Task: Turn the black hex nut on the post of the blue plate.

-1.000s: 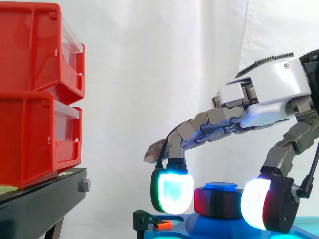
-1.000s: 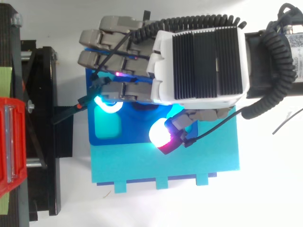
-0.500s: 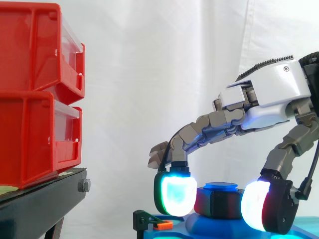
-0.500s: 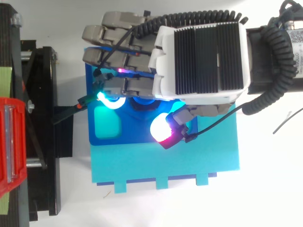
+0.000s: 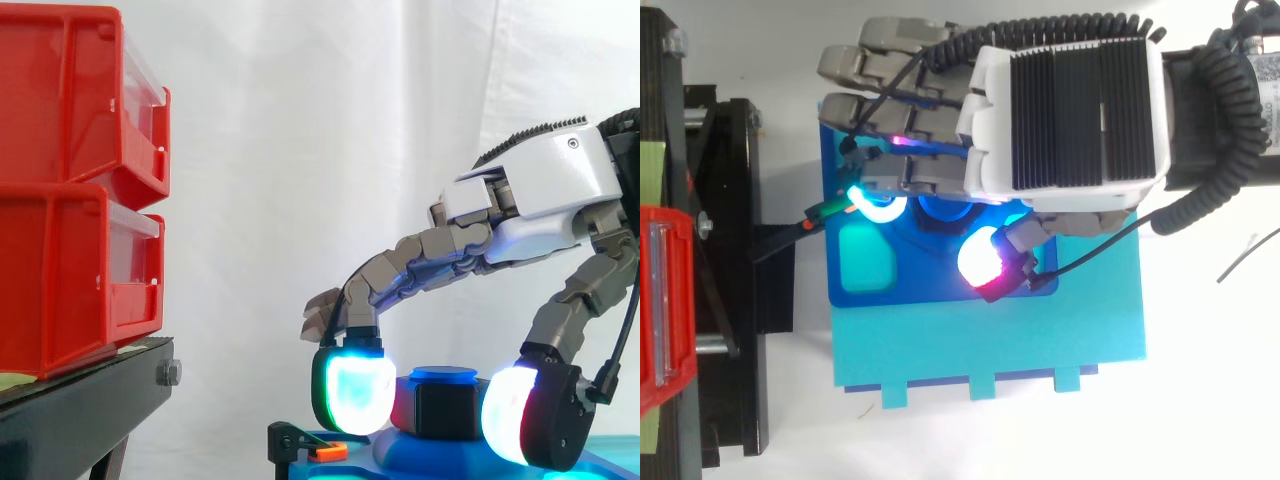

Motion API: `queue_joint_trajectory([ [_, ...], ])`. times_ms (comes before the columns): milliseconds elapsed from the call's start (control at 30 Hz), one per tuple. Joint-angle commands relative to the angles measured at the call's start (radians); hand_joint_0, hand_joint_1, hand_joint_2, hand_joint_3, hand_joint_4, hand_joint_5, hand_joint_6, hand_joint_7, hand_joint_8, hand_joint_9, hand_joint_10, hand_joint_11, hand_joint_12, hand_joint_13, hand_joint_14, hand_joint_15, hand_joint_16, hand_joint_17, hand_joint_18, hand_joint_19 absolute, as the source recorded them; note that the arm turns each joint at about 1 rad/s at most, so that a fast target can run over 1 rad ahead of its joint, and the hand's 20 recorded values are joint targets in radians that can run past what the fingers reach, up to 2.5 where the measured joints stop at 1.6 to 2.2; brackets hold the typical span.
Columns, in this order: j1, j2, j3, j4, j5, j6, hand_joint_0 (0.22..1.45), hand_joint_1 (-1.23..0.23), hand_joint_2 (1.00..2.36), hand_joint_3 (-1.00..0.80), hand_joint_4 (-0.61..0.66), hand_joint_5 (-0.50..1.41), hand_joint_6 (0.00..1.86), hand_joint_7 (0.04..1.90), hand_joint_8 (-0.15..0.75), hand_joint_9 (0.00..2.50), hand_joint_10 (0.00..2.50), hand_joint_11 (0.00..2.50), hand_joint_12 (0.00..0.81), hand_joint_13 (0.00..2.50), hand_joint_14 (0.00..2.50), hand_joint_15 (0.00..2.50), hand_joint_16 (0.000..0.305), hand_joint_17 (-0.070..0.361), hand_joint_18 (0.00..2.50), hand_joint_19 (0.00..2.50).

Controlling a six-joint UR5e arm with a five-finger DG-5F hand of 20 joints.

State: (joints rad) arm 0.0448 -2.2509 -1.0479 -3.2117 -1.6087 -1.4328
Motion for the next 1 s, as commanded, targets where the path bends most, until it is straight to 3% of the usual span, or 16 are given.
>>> queue_joint_trajectory([
  [0,-0.002,-0.001,-0.001,-0.002,0.0,0.0,0.58,-0.83,1.0,-0.5,0.19,-0.21,0.5,1.0,0.227,0.25,0.0,0.0,0.343,0.09,0.0,0.0,0.049,0.111,0.0,0.0],
  [733,-0.003,0.001,-0.001,-0.004,-0.002,0.0,0.6,-0.85,1.0,-0.5,0.2,-0.2,0.5,1.01,0.227,0.28,0.0,0.0,0.339,0.13,0.0,0.0,0.047,0.107,0.0,0.0],
  [967,-0.003,0.001,-0.001,-0.002,-0.002,0.0,0.55,-0.84,1.0,-0.5,0.2,-0.2,0.5,1.01,0.232,0.28,0.0,0.0,0.346,0.13,0.0,0.0,0.048,0.109,0.0,0.0],
])
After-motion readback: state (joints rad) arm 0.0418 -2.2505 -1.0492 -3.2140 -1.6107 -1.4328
